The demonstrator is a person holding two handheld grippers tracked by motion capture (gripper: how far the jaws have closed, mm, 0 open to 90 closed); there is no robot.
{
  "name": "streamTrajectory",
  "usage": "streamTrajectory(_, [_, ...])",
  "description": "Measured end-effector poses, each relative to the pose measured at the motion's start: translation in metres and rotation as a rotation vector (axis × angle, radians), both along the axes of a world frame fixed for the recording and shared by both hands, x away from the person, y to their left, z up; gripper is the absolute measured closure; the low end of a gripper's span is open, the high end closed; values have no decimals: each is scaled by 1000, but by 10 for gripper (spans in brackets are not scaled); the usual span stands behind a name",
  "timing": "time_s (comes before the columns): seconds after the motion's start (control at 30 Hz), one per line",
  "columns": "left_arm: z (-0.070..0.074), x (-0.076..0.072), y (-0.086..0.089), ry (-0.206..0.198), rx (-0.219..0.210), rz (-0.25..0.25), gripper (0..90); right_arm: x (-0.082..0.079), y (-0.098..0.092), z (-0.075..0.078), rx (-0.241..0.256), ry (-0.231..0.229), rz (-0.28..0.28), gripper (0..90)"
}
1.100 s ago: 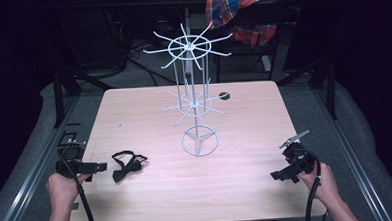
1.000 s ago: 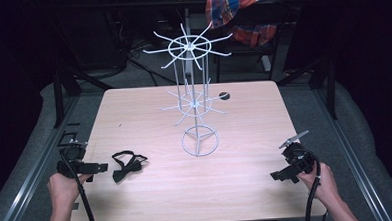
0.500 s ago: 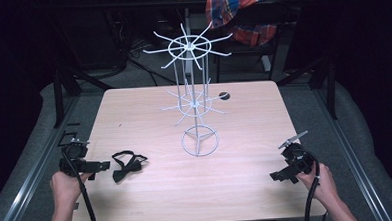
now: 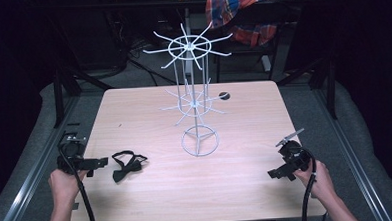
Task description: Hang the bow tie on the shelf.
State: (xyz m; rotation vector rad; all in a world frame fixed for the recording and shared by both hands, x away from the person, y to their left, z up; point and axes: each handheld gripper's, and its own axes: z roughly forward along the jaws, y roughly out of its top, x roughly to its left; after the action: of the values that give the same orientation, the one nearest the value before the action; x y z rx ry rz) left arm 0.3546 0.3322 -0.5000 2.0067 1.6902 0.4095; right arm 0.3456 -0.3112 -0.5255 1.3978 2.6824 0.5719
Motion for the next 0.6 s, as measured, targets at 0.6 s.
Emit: streamTrajectory(0.6, [9,19,-12,-67,-32,-18,0,-15,-5,2,11,-12,-13,95])
